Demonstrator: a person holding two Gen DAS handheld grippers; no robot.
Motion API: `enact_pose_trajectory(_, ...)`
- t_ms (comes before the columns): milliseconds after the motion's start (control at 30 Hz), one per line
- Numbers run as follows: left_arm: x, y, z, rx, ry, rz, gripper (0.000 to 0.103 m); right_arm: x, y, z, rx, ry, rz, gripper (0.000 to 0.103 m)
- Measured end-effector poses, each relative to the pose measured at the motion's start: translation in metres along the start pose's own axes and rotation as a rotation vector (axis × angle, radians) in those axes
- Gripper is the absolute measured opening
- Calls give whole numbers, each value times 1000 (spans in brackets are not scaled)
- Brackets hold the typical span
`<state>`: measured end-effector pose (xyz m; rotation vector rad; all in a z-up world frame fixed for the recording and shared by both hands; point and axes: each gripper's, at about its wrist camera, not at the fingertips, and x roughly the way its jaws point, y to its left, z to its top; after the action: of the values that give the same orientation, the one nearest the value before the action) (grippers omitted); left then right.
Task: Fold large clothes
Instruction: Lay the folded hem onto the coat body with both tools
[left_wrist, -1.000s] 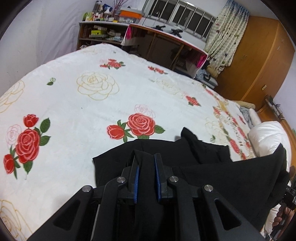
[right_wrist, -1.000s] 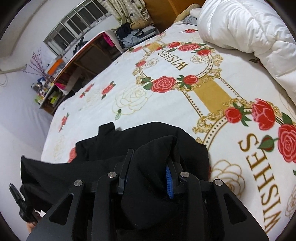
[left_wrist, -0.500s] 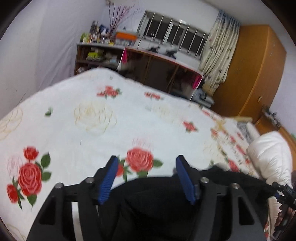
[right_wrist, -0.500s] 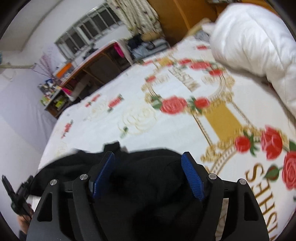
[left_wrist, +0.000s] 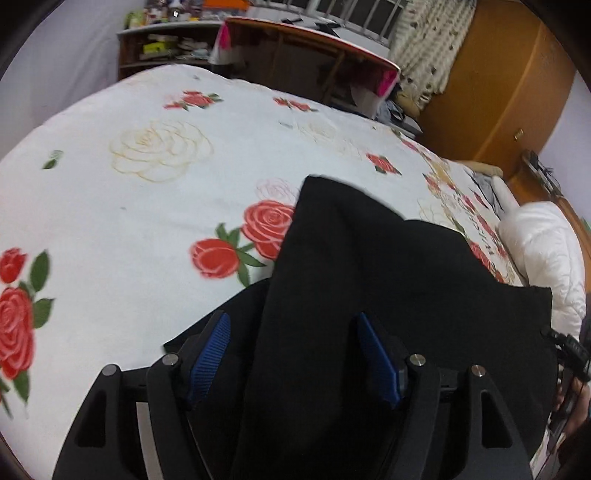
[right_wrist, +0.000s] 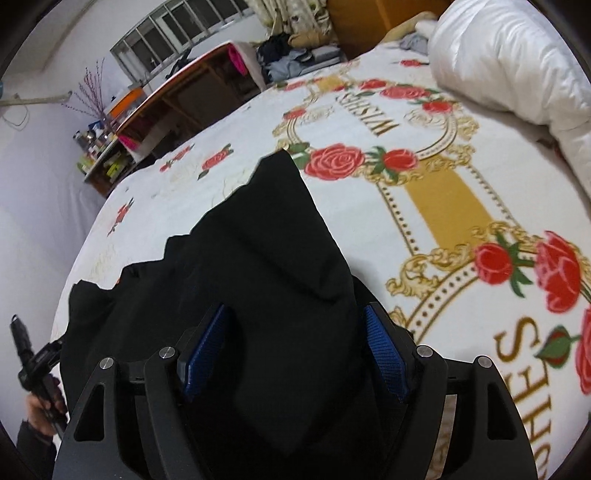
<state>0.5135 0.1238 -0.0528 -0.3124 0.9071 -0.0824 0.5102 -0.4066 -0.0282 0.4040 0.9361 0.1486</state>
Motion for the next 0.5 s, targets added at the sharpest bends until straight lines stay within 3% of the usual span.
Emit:
enact_pose_trajectory(33, 4, -2, 1, 2, 4, -13, 68, 4, -2, 2, 1, 10, 16, 75)
enact_pose_trajectory(67, 5, -5, 2, 8, -1, -36, 42, 7, -3, 3, 5, 17, 27, 72)
enact_pose_trajectory(133, 0, -16, 3, 45, -25, -24, 19, 9, 0, 7, 1, 10, 26, 19)
enact_pose_trajectory(233, -22, -28, 4, 105, -139, 40, 13, -3, 20, 11, -79, -50, -4, 16)
enact_pose_trajectory(333, -38, -13, 11, 21, -222, 30, 13, -11, 21, 28, -42, -116, 17, 16)
enact_pose_trajectory(500, 9, -4, 6, 14, -158, 139, 14, 39, 32, 35, -103, -57, -90, 17)
